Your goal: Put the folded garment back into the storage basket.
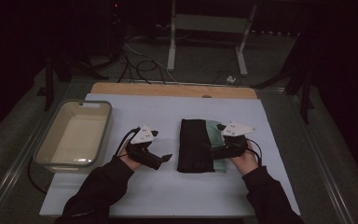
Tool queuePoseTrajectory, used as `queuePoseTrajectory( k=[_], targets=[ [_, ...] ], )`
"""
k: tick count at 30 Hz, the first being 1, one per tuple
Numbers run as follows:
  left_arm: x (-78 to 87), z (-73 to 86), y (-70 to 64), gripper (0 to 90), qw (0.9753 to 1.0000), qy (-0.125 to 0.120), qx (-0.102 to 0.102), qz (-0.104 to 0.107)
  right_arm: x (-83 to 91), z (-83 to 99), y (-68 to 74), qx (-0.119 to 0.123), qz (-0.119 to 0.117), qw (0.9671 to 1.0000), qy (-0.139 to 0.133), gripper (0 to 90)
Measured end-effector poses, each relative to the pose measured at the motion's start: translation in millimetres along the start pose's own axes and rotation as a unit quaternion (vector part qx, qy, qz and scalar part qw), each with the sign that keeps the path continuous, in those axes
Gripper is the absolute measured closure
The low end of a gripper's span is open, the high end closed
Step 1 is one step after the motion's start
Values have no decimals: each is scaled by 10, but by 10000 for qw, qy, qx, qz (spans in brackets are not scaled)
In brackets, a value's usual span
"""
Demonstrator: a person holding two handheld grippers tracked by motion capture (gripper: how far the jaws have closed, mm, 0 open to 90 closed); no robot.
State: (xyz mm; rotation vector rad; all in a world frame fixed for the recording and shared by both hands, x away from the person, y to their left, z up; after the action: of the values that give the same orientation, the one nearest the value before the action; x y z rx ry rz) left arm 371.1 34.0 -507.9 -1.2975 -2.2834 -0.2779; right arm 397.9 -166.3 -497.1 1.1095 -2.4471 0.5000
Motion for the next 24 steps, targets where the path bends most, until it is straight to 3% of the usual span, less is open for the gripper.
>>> queuePoseTrajectory(
  k=[10, 17, 22, 24],
  targets=[
    [-244, 24, -24, 0, 9995, 135, 280, 56, -88, 135, -56, -162, 65, 9998, 82, 88],
    [-427, 18, -40, 0, 9991, 222, 366, 80, -136, 243, -92, -322, 146, 9992, 166, 88],
    [-539, 3, -36, 0, 9986, 279, 436, 94, -130, 374, -176, -629, 282, 9973, 264, 84],
    [-583, 2, -29, 0, 9983, 303, 478, 106, -132, 396, -192, -642, 319, 9970, 293, 84]
  ],
)
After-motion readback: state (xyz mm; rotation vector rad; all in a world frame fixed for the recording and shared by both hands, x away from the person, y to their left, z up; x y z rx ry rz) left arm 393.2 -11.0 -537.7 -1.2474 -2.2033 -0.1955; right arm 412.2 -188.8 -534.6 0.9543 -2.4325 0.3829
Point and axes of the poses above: each handheld gripper's, and its own axes: x roughly backward along the jaws, z roughly out of its underside, y roughly to its left, the point moved 9 cm from there along -x, roughly forward along the jaws, and after that the axes turned 3 degrees about x, right-handed, at the moved point
